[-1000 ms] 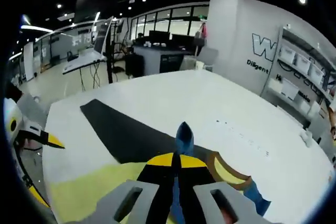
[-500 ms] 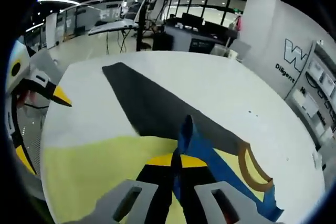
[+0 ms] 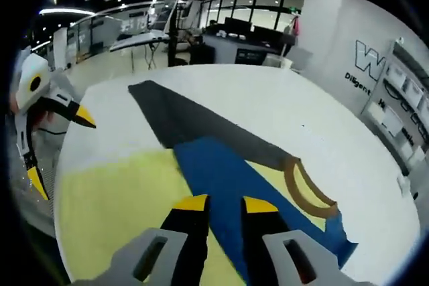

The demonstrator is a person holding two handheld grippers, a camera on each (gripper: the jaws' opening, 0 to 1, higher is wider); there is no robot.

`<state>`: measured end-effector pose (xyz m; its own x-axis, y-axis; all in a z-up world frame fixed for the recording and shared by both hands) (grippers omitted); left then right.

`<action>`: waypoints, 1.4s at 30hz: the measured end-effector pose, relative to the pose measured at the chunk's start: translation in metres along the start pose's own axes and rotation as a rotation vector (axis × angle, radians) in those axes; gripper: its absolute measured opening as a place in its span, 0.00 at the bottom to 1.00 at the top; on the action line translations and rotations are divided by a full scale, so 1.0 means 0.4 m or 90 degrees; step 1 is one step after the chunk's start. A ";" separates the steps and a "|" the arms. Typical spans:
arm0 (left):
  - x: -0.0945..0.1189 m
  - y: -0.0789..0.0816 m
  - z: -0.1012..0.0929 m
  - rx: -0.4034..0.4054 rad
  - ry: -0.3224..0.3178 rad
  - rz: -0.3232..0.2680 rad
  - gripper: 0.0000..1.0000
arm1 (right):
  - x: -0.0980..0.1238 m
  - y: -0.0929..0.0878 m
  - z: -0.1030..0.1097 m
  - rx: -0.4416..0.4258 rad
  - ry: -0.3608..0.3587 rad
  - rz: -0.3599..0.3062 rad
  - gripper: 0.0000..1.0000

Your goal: Fold the garment on the visible template until the final outline fits inside the template.

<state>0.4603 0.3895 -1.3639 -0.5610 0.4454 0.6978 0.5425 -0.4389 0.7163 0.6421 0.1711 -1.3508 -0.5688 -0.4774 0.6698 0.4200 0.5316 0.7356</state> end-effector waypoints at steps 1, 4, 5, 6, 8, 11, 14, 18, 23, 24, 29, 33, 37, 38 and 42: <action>-0.001 0.000 0.000 0.000 -0.001 0.001 0.99 | 0.008 -0.013 -0.025 -0.009 -0.018 0.007 0.12; -0.004 0.002 -0.002 -0.001 -0.003 0.002 0.98 | 0.044 -0.060 -0.122 -0.041 -0.098 0.017 0.11; -0.005 0.003 -0.003 -0.002 -0.004 0.004 0.98 | 0.053 -0.072 -0.143 -0.057 -0.114 0.017 0.12; -0.006 0.003 -0.004 -0.003 -0.005 0.004 0.98 | 0.066 -0.091 -0.171 -0.071 -0.135 0.027 0.12; -0.008 0.005 -0.006 -0.004 -0.007 0.005 0.98 | 0.086 -0.120 -0.212 -0.088 -0.169 0.035 0.12; -0.013 0.011 -0.012 -0.008 -0.010 0.005 0.98 | 0.105 -0.154 -0.252 -0.112 -0.191 0.042 0.11; -0.018 0.015 -0.020 -0.011 -0.014 0.006 0.98 | 0.114 -0.180 -0.270 -0.120 -0.201 0.051 0.11; -0.024 0.021 -0.034 -0.015 -0.021 0.006 0.98 | 0.119 -0.215 -0.280 -0.135 -0.207 0.063 0.10; -0.034 0.027 -0.059 -0.023 -0.035 0.008 0.98 | 0.117 -0.228 -0.273 -0.119 -0.196 0.059 0.07; -0.036 0.027 -0.062 -0.024 -0.038 0.010 0.98 | 0.115 -0.230 -0.275 -0.117 -0.194 0.061 0.05; -0.049 0.028 -0.079 -0.031 -0.047 0.014 0.98 | 0.108 -0.240 -0.276 -0.126 -0.180 0.068 0.01; -0.065 0.025 -0.094 -0.047 -0.059 0.025 0.97 | 0.106 -0.254 -0.294 -0.124 -0.176 0.078 0.00; -0.079 0.016 -0.104 -0.049 -0.071 0.034 0.94 | 0.116 -0.262 -0.311 -0.145 -0.174 0.076 0.00; -0.081 0.013 -0.106 -0.049 -0.074 0.038 0.93 | 0.116 -0.262 -0.313 -0.159 -0.170 0.069 0.00; -0.089 0.004 -0.114 -0.057 -0.080 0.050 0.93 | 0.119 -0.244 -0.300 -0.206 -0.141 0.041 0.00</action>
<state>0.4525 0.3373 -1.3878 -0.4336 0.4992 0.7502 0.5202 -0.5411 0.6607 0.6588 0.0126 -1.3786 -0.6580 -0.2690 0.7033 0.6405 0.2911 0.7107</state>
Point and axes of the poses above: the point that each gripper's makers call its tool centre point, and the gripper's own axes: x roughly backward along the fingers, z roughly to its left, y roughly out of its top, the point moved 6 cm from there along x, roughly backward along the fingers, and after that the axes turned 6 degrees about -x, right-handed, at the moved point
